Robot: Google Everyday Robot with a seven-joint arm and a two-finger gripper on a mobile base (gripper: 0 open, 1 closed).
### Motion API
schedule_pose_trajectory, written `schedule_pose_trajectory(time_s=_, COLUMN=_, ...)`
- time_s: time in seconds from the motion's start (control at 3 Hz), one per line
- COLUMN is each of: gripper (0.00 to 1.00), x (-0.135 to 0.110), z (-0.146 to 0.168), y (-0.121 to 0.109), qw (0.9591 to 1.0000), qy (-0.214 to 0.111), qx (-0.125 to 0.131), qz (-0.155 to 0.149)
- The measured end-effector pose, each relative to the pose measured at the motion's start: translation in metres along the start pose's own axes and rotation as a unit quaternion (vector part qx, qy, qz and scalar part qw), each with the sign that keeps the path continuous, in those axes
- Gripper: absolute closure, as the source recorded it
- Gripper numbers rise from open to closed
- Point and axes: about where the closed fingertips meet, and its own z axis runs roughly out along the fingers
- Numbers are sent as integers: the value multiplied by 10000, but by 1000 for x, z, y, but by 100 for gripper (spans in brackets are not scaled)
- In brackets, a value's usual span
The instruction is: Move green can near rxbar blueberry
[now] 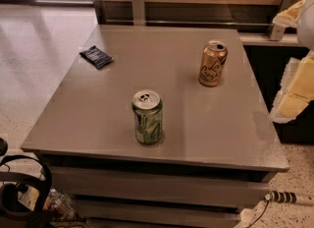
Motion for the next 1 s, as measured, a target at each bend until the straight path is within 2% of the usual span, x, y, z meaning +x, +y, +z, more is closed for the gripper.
schedule_pose_trajectory(time_s=0.33, gripper=0, x=-5, z=3, y=6, qw=9997, qy=-240, qx=-37, qz=19)
schedule_pose_trajectory(time_s=0.67, gripper=0, x=-12, z=35, y=23, qw=9940, qy=-1082, qx=-163, qz=62)
schedule_pose_trajectory(time_s=1.0, gripper=0, x=-19, z=70, y=36, qw=9816, qy=-1875, qx=-356, qz=66)
